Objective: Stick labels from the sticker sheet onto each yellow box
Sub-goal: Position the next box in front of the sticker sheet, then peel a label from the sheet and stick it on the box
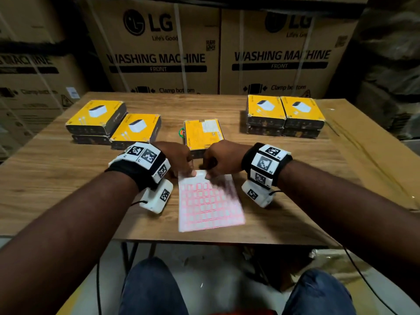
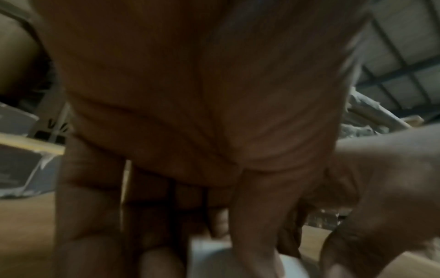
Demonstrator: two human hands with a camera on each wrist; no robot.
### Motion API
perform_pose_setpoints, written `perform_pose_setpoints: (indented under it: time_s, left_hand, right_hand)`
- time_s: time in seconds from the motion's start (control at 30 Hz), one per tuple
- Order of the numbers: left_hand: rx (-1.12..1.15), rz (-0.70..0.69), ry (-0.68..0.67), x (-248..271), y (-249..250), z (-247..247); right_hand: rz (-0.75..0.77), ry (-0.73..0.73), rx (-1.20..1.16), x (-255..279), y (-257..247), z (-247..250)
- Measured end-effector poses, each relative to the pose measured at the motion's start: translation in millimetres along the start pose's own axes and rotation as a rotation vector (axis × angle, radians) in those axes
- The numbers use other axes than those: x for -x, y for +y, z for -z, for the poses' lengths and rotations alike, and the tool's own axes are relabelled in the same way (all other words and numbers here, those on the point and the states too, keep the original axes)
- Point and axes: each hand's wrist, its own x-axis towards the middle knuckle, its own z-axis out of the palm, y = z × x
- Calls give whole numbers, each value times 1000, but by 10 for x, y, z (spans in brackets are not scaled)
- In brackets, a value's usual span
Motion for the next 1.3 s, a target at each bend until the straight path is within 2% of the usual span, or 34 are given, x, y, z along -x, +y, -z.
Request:
perform_pose_setpoints:
  time_s: [0.13,0.23,0.33,0.4,0.47,0.67,0.97,1.3]
  left_hand:
    - [139,-58,147,67,-23,9]
    - [246,-82,182,56,-46,-12]
    - [471,-70,201,12,-12,-59]
    - [621,-41,199,-10,41,-82]
    - [676,-12,202,-30,81,-88]
    - [726,95,196,-20,211,-61]
    - [971,177,101,-22,249,-51]
    - [959,203,99,-30,243,-74]
  right_hand:
    - [-30,83,10,11,90,68]
    - [-74,146,62,43,211,151]
    - [-82,249,102,64,298,178]
    - [-64,357,102,74,303,153]
    - [-7,426,71,91,259,128]
    - [121,374,-35,76,100,59]
    - [61,384,-44,54,47,50]
    - [50,400,-26,65,23,43]
